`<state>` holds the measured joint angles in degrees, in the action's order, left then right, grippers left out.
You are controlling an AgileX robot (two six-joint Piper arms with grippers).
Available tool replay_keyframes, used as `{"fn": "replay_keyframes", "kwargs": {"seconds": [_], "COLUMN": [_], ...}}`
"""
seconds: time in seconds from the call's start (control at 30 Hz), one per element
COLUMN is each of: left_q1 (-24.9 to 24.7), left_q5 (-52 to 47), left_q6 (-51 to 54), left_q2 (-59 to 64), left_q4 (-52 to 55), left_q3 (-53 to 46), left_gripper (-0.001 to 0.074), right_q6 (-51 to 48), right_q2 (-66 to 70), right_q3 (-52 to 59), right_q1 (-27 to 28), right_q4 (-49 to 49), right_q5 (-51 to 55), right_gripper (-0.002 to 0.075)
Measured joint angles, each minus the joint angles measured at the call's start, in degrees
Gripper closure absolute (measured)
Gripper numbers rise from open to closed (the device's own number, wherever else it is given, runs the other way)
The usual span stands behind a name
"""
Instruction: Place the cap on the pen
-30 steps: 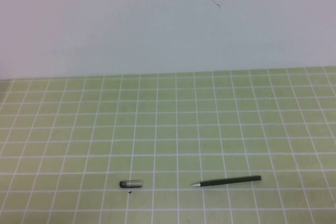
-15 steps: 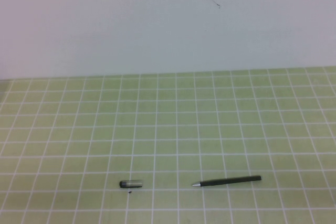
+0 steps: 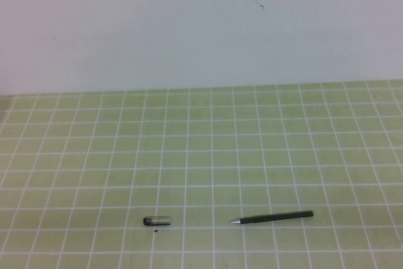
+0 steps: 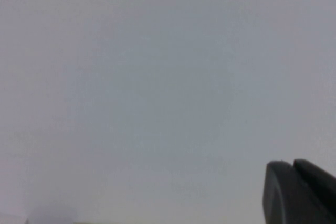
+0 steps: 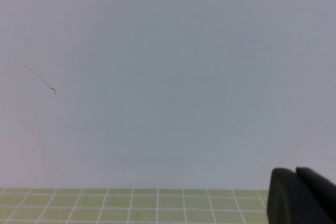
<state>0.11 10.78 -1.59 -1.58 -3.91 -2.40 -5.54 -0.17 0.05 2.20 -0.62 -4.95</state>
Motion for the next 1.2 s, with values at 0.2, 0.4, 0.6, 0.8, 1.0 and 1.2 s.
{"fn": "replay_keyframes", "kwargs": {"seconds": [0.2, 0.4, 0.6, 0.8, 1.0, 1.2], "left_q1": [0.0, 0.0, 0.0, 0.0, 0.0, 0.0], "left_q5": [3.0, 5.0, -6.3, -6.7, -9.5, -16.3], "left_q6": [-1.4, -11.4, -8.6, -7.4, -7.8, -9.1], "left_q2": [0.0, 0.0, 0.0, 0.0, 0.0, 0.0], "left_q4": [-0.1, -0.6, 2.2, 5.7, 5.4, 5.1], "left_q3": [0.0, 1.3, 10.2, 14.5, 13.4, 15.3], "left_gripper": [0.0735, 0.0735, 0.0735, 0.0735, 0.0734, 0.0735], "right_q6": [-0.4, -0.6, -0.6, -1.3, -5.4, -5.5], "right_q2": [0.0, 0.0, 0.0, 0.0, 0.0, 0.0], "right_q3": [0.0, 0.0, 0.0, -1.5, -1.5, -1.7], "right_q1": [0.0, 0.0, 0.0, 0.0, 0.0, 0.0], "right_q4": [-0.5, -0.8, -5.4, -5.8, -5.7, -5.7], "right_q5": [-1.7, -7.4, -13.9, -4.4, 2.3, 3.4], "right_gripper": [0.0727, 0.0727, 0.0727, 0.0727, 0.0727, 0.0727]}}
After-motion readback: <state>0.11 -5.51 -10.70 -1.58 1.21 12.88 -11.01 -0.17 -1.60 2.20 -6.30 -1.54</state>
